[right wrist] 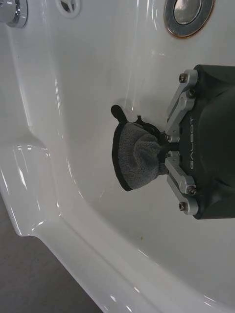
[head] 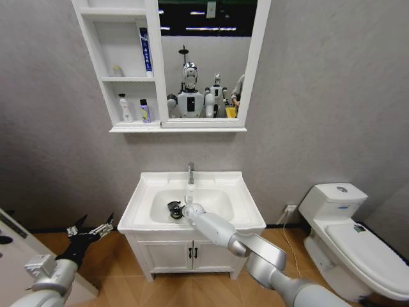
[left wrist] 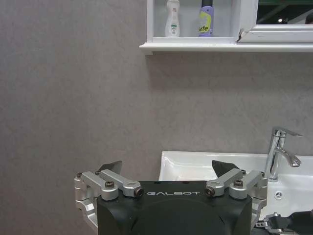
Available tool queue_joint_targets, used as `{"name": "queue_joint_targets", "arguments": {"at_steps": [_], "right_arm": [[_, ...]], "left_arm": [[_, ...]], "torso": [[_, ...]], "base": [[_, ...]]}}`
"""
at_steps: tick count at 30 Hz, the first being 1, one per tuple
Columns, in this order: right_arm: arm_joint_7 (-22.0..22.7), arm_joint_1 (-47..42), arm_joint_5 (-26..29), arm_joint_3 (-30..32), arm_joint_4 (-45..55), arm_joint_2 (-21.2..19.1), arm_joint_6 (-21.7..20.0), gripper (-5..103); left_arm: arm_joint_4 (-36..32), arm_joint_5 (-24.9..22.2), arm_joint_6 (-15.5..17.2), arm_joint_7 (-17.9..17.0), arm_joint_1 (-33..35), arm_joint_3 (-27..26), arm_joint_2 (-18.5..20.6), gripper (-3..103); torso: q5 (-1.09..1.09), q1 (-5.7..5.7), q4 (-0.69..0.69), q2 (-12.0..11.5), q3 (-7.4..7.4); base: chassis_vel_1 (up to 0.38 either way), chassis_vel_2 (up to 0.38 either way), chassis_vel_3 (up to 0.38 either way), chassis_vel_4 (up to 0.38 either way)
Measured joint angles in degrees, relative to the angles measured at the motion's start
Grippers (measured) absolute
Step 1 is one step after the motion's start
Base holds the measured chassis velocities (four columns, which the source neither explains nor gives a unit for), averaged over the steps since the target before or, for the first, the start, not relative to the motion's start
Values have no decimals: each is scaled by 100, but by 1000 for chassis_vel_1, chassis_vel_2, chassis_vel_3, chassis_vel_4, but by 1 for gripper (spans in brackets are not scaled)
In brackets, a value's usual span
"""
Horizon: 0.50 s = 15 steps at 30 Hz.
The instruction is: Move facial cleanser and shampoo from washbasin to cabinet, then wipe washbasin with towel.
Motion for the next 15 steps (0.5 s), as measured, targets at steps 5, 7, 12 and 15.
{"name": "queue_joint_targets", "arguments": {"at_steps": [5,7,12,15], "right_arm": [[132,-37,-312,-13,-37,-5,-14,2],[231,-55,-450,-21,-61,-5,-65,2],[745,-148,-997,18,-133,-73,-203,2],[1051,-264,-1310,176,-27,-312,-317,2]], "left_arm": [[0,0,0,0,0,0,0,100],[0,0,0,0,0,0,0,100],[0,0,0,0,0,0,0,100],[0,0,0,0,0,0,0,100]], "torso": [[0,0,0,0,0],[0,0,-1,0,0],[1,0,0,0,-1],[2,0,-1,1,-2]], "base": [[0,0,0,0],[0,0,0,0],[0,0,0,0],[0,0,0,0]]}}
